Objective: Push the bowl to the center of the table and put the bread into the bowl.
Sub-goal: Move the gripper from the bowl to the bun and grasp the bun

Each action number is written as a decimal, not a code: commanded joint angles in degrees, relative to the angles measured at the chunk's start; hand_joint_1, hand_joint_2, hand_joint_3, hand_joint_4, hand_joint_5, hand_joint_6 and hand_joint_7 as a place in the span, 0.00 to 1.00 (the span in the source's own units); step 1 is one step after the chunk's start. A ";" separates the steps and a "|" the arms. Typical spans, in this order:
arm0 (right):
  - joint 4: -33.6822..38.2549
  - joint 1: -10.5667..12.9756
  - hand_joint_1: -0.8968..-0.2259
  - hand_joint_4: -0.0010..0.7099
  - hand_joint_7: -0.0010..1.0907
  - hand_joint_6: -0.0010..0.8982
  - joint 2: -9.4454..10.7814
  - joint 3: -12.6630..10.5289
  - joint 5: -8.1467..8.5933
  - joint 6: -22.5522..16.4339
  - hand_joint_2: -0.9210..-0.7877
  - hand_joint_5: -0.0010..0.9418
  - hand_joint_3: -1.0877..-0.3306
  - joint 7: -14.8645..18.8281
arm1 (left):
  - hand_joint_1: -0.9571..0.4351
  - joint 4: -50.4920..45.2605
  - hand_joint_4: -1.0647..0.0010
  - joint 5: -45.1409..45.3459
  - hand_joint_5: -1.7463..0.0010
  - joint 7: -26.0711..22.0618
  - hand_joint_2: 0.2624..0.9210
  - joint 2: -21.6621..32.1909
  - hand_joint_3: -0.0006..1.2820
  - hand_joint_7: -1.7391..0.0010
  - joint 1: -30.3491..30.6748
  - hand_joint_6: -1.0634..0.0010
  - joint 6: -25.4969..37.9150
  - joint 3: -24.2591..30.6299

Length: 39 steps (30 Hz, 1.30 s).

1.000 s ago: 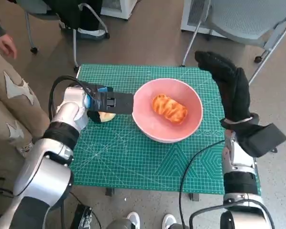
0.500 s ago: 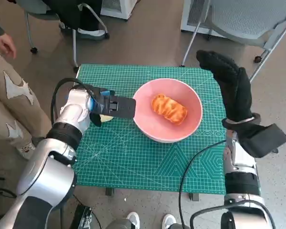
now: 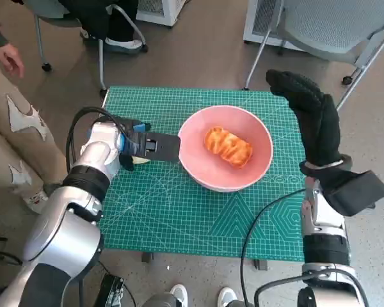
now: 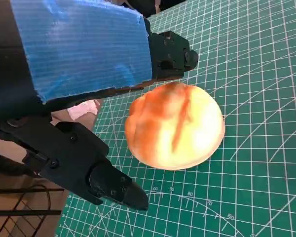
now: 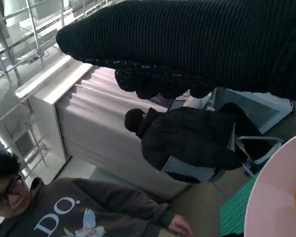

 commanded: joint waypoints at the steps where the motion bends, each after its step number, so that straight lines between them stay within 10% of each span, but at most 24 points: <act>1: -0.69 1.95 0.32 0.21 0.40 0.00 -0.61 0.00 -0.33 1.34 0.00 0.00 0.28 -0.48 | 0.41 0.76 1.00 0.39 1.00 0.83 0.64 -0.89 0.01 1.00 -1.35 0.94 0.56 -0.25; 22: -3.80 3.81 0.31 0.21 0.41 0.00 -1.35 0.06 -0.67 2.62 0.00 0.00 0.29 -1.13 | 0.46 1.80 1.00 0.12 1.00 3.07 0.65 -1.69 0.01 1.00 -0.18 0.92 -0.09 -0.01; 26: -4.15 4.11 0.32 0.21 0.41 0.00 -1.39 0.06 -0.65 2.71 0.00 0.00 0.29 -1.13 | 0.49 1.96 0.88 -0.43 0.97 2.96 0.68 -1.69 0.01 1.00 -0.06 0.91 0.07 0.57; 31: -4.63 4.43 0.32 0.21 0.41 0.00 -1.51 0.04 -0.42 3.01 0.00 0.00 0.29 -0.97 | 0.57 2.10 0.95 -1.36 0.23 2.88 0.70 -1.84 0.02 1.00 0.11 0.89 0.62 1.54; 36: -4.67 4.47 0.32 0.22 0.41 0.00 -1.73 -0.09 -0.20 3.32 0.00 0.00 0.29 -0.92 | 0.61 2.12 0.93 -1.83 0.04 3.56 0.71 -2.06 0.02 0.99 0.27 0.86 0.94 2.26; 39: -4.75 4.46 0.32 0.22 0.42 0.00 -1.83 -0.14 -0.02 3.53 0.00 0.00 0.29 -0.93 | 0.71 1.98 0.73 -1.74 0.07 5.13 0.76 -2.20 0.04 0.98 0.46 0.79 1.35 2.40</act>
